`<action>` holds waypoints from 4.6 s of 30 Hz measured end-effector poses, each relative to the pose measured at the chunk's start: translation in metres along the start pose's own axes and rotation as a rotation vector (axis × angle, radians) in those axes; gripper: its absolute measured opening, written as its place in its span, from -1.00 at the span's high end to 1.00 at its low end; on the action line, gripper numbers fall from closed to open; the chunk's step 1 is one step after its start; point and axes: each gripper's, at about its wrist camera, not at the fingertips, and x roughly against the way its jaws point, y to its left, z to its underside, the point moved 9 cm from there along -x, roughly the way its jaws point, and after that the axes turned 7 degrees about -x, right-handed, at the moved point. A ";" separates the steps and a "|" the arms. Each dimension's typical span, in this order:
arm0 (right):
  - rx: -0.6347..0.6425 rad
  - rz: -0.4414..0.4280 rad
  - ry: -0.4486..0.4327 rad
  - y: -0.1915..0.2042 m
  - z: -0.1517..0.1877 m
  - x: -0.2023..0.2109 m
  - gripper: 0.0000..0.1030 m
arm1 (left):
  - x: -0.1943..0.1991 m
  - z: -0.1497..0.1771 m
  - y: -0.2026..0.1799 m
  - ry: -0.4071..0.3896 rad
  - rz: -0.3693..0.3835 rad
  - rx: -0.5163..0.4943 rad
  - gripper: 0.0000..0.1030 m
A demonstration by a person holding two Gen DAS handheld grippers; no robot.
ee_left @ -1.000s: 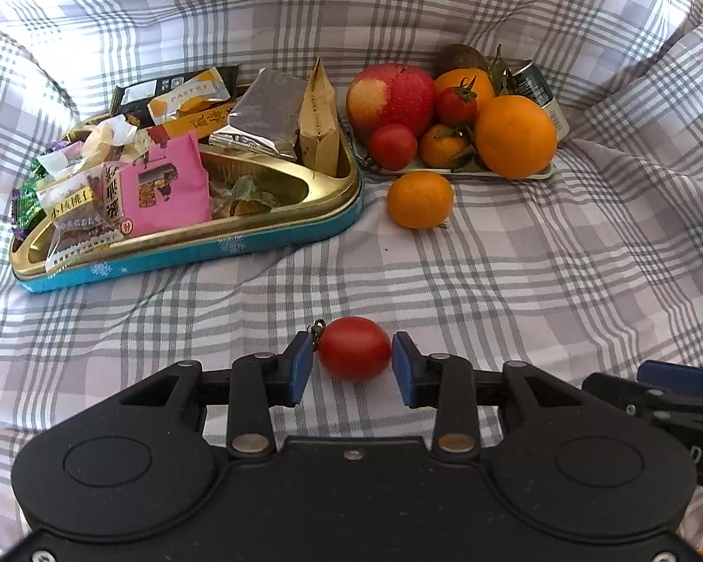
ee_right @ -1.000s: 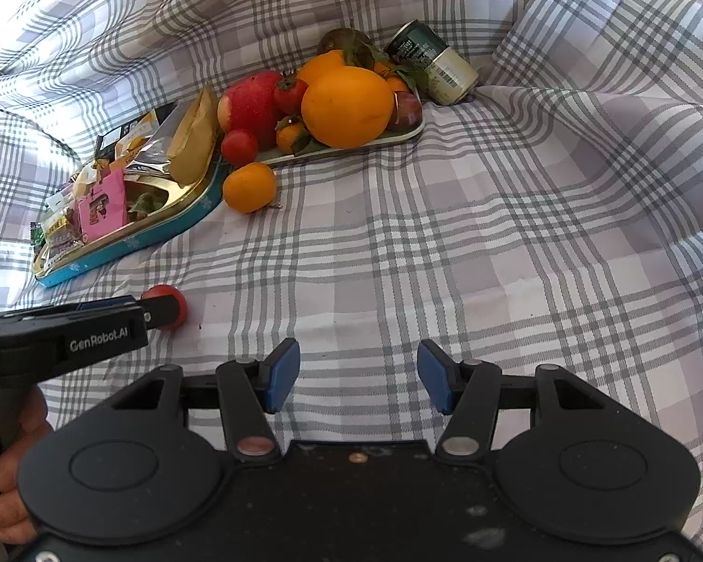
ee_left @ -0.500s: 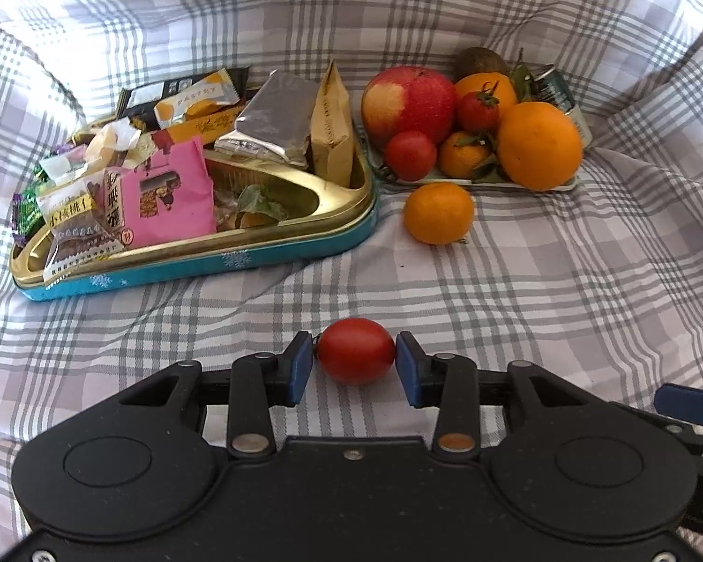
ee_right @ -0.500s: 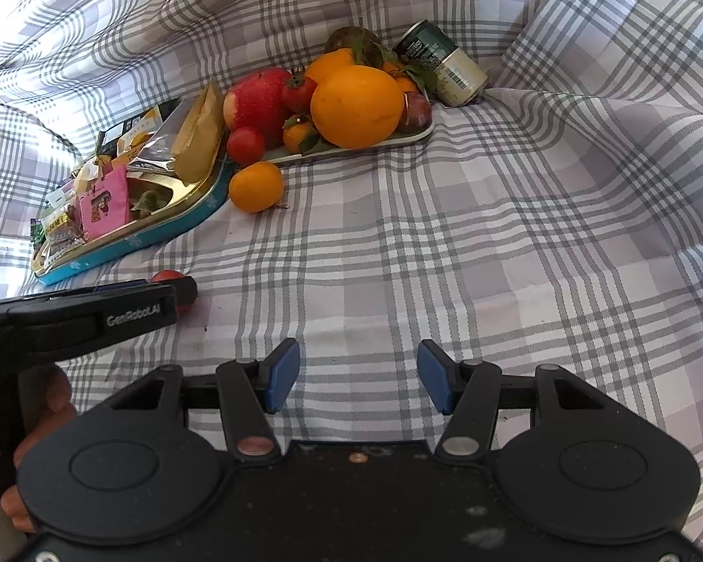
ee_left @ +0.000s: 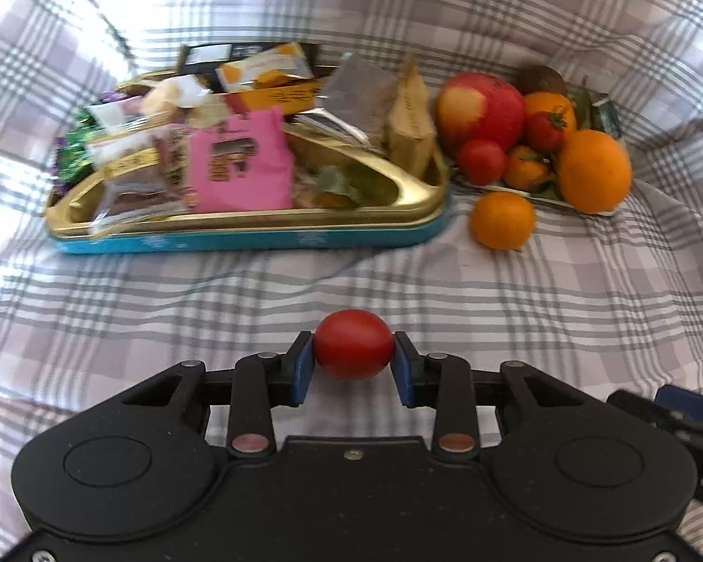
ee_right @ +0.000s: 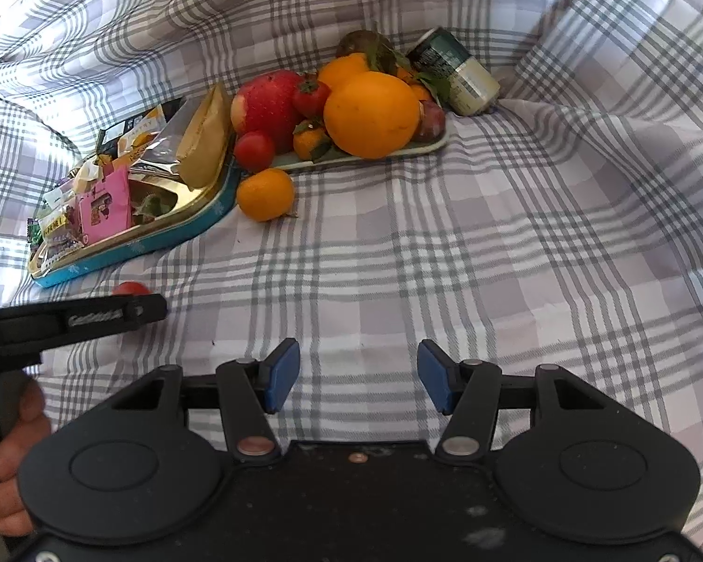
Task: Organize fruits
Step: 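Hold the tomato with the left tool while the right tool grasps a mandarin, then carry the tomato and mandarin over the gold tray with both tools, then release the mandarin with the right tool while the left tool drops the tomato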
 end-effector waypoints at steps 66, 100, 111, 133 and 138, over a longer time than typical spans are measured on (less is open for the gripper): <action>0.156 -0.050 -0.199 0.054 -0.029 0.011 0.12 | 0.084 0.034 0.036 -0.079 -0.086 -0.009 0.14; 0.097 -0.235 -0.369 0.023 0.162 0.235 0.09 | 0.218 0.189 -0.018 -0.122 -0.040 -0.118 0.15; 0.109 -0.156 -0.309 0.006 0.198 0.225 0.09 | 0.205 0.223 -0.027 -0.046 0.007 -0.170 0.14; 0.049 -0.119 -0.249 -0.009 0.203 0.215 0.11 | 0.188 0.241 -0.035 0.039 0.026 -0.204 0.15; 0.065 -0.116 -0.236 -0.005 0.205 0.213 0.11 | 0.190 0.238 -0.028 0.032 -0.001 -0.161 0.15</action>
